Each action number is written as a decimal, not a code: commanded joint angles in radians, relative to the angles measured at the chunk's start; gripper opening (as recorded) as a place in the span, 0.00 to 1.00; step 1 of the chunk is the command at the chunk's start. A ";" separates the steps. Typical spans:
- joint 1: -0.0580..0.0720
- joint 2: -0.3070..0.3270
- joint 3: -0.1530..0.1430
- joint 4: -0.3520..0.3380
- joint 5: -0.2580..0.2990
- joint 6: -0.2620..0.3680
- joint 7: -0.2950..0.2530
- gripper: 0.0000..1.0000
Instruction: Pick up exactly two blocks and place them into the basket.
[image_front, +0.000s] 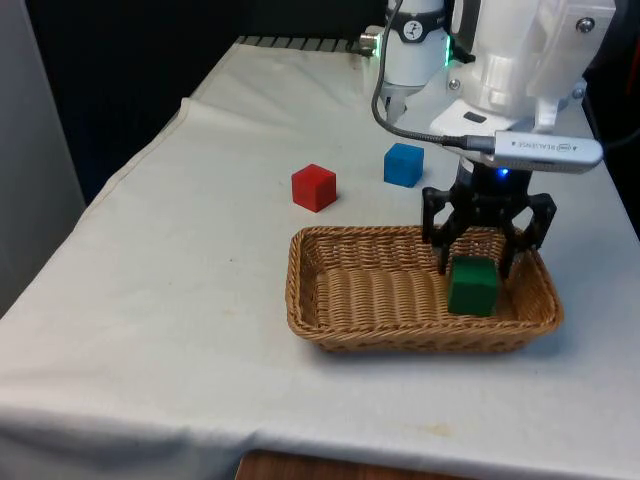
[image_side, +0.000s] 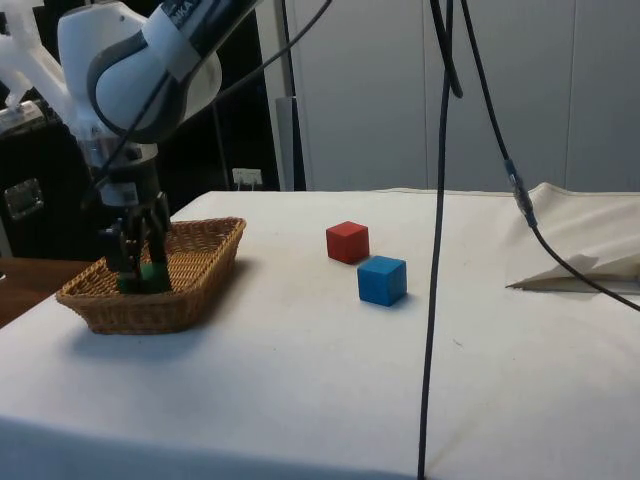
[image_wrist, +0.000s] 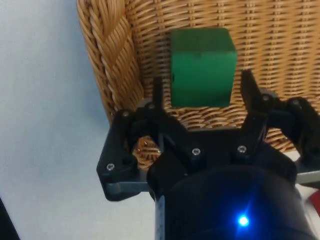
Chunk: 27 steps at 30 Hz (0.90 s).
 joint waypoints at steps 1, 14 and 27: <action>-0.001 -0.004 0.000 -0.003 0.001 -0.001 -0.001 0.49; 0.000 -0.005 -0.001 -0.004 0.000 -0.001 0.000 1.00; 0.020 -0.112 -0.011 -0.104 -0.039 0.008 0.025 1.00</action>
